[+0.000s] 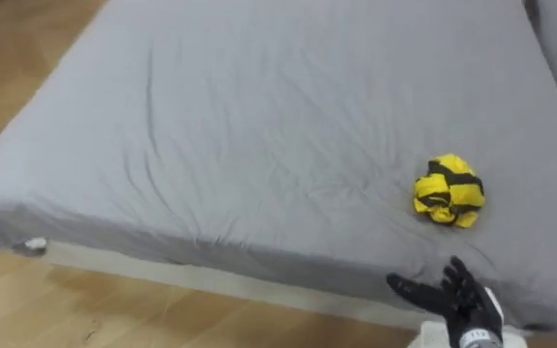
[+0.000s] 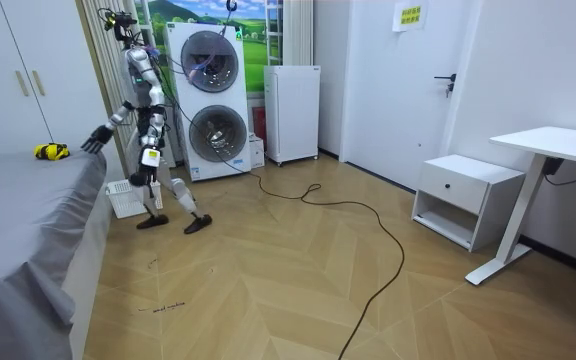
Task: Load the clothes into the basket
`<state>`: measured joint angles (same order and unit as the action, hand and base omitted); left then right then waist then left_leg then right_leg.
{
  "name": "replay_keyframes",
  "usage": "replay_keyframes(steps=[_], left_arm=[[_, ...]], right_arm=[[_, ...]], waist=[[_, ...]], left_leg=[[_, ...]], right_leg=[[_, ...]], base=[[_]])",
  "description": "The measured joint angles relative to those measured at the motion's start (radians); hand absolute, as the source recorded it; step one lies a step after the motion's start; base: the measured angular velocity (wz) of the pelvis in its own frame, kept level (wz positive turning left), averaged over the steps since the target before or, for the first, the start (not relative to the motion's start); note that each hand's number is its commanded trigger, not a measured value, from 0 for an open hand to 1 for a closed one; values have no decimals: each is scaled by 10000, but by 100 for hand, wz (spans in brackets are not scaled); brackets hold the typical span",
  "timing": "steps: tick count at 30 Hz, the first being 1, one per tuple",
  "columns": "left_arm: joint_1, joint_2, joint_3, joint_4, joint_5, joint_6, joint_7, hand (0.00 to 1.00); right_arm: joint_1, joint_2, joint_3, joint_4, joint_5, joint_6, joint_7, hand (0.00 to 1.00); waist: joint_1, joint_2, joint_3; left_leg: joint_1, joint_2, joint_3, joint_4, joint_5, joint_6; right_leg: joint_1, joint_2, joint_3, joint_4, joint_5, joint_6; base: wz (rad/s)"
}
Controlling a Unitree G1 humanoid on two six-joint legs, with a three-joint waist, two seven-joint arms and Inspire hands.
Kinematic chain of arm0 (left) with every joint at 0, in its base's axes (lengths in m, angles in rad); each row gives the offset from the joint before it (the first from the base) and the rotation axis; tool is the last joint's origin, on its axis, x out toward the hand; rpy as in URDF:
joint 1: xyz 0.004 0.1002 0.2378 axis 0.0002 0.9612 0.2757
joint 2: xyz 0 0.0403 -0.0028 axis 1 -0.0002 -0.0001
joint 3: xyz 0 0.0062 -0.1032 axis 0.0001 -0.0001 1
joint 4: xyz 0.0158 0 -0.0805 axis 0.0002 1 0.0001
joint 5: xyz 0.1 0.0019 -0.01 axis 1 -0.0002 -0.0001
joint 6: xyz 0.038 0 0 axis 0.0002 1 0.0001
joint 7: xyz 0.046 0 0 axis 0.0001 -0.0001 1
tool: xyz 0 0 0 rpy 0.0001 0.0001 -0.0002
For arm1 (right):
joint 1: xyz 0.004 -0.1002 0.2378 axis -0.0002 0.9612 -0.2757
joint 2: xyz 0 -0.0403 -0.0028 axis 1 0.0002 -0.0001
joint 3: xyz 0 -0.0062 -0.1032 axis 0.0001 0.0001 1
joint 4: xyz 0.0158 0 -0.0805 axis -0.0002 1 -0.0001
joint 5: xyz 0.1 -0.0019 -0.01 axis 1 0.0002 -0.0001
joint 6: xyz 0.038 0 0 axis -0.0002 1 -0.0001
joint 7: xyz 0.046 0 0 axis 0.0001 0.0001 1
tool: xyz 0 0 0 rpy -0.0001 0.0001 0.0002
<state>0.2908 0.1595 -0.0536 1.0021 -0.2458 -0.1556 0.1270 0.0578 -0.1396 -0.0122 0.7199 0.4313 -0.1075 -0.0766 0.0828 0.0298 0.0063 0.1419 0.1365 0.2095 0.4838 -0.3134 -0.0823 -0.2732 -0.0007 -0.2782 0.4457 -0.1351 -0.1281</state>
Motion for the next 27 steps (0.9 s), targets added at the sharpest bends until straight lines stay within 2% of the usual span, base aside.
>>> replay_keyframes(steps=[1, 2, 3, 4, 5, 6, 8, 10, 12, 13, 14, 15, 16, 17, 18, 20, 23, 27], left_arm=[[165, -91, 68, -12, 17, 46, -6, 0], [204, -167, 148, -13, 12, 62, -10, 0], [250, -314, 331, -23, -5, 60, -20, 0], [309, -330, 437, -28, -11, 47, -32, 0], [252, -311, 478, -34, -15, 48, -25, 0], [154, -271, 502, -32, -34, 47, 0, 0], [152, -294, 517, -28, -45, 37, 16, 0], [234, -317, 526, -11, -41, 23, 23, 0], [318, -328, 517, -3, -54, 22, 151, 0], [394, -328, 529, 22, -52, 24, 205, 0], [447, -327, 534, 47, -52, 26, 221, 0], [603, -337, 525, 89, -52, 29, 226, 0], [637, -323, 541, 230, -53, 38, 231, 0], [621, -325, 545, 329, -52, 40, 231, 0], [487, -336, 541, 568, -38, 49, 214, 0], [264, -336, 528, 874, -39, 59, 201, 0], [12, -322, 522, 985, -32, 85, 203, 0], [-474, -222, 488, 1202, -46, 286, 178, 0]], right_arm=[[64, -37, 2, -316, -32, -31, 10, 0], [75, -51, 6, -350, -106, -62, 11, 0], [117, -61, 5, -356, -320, -66, -15, 0], [162, -67, 6, -377, -466, -66, -89, 0], [164, -74, 5, -374, -514, -57, -131, 0], [163, -104, 6, -372, -567, -32, -161, 0], [184, -111, 5, -385, -566, -30, -242, 0], [179, -104, 39, -606, -688, -34, -461, 0], [178, -145, 56, -968, -807, -69, -661, 0], [176, -170, 130, -1200, -869, -107, -851, 0], [178, -172, 164, -1240, -904, -146, -893, 0], [178, -188, 277, -1252, -1031, -215, -970, 0], [190, -130, 365, -1260, -1242, -244, -1012, 0], [193, -111, 391, -1280, -1351, -243, -1039, 0], [192, -96, 392, -1371, -1635, -244, -1105, 0], [174, -101, 381, -1465, -1807, -288, -1303, 0], [118, -98, 381, -1584, -2064, -432, -1665, 0], [-169, -111, 413, -1570, -2103, -441, -2062, 0]], waist=[[-59, 197, 4], [-93, 284, 15], [-196, 262, 32], [-299, 287, -13], [-387, 287, -6], [-531, 207, 37], [-523, 175, 33], [-468, 29, 14], [-474, -72, -2], [-456, -133, 0], [-444, -176, -28], [-420, -137, -127], [-397, -177, -146], [-419, -218, -139], [-479, -273, -88], [-501, -337, -80], [-524, -365, -31], [-521, -373, -7]], left_leg=[[-511, 322, -126, 1380, 233, 22], [-717, 451, -235, 1984, 438, 76], [-1016, 514, -464, 2689, 920, 113], [-1369, 428, -576, 2990, 892, 132], [-1573, 419, -571, 3041, 847, 195], [-1981, 255, -506, 3017, 649, 275], [-2371, -94, -485, 2337, 343, 262], [-2786, -486, -493, 829, 312, 284], [-3150, -676, -588, -419, 422, 266], [-3314, -825, -651, -1117, 795, 373], [-3325, -851, -710, -1335, 1057, 437], [-3177, -969, -839, -1636, 1626, 547], [-2938, -980, -866, -1772, 1796, 729], [-2861, -1003, -857, -1883, 1797, 731], [-2759, -1103, -833, -2004, 1802, 739], [-2714, -1151, -834, -2140, 1795, 746], [-2787, -1175, -830, -2162, 1734, 802], [-2969, -1251, -829, -2179, 1730, 802]], right_leg=[[403, 283, -3, -288, -232, -72], [567, 403, 7, -396, -253, -143], [793, 505, 57, -539, -314, -264], [867, 535, 168, -609, -399, -322], [919, 532, 220, -668, -417, -328], [1064, 524, 345, -821, -435, -334], [1330, 525, 614, -1073, -436, -343], [1535, 516, 1064, -1241, -522, -336], [1544, 552, 1402, -1248, -583, -316], [1555, 574, 1560, -1262, -591, -307], [1576, 589, 1667, -1284, -600, -291], [1693, 637, 1728, -1451, -600, -259], [1862, 632, 1804, -1643, -593, -208], [1936, 627, 1845, -1749, -583, -193], [2022, 607, 1892, -1872, -560, -156], [2028, 570, 1941, -1953, -544, -111], [2048, 523, 1905, -2117, -572, -48], [2032, 480, 1723, -2282, -570, -24]], base=[[-27], [-29], [-23], [-17], [-10], [-21], [-46], [-59], [-50], [-57], [-63], [-63], [-54], [-30], [-12], [-6], [7], [15]])
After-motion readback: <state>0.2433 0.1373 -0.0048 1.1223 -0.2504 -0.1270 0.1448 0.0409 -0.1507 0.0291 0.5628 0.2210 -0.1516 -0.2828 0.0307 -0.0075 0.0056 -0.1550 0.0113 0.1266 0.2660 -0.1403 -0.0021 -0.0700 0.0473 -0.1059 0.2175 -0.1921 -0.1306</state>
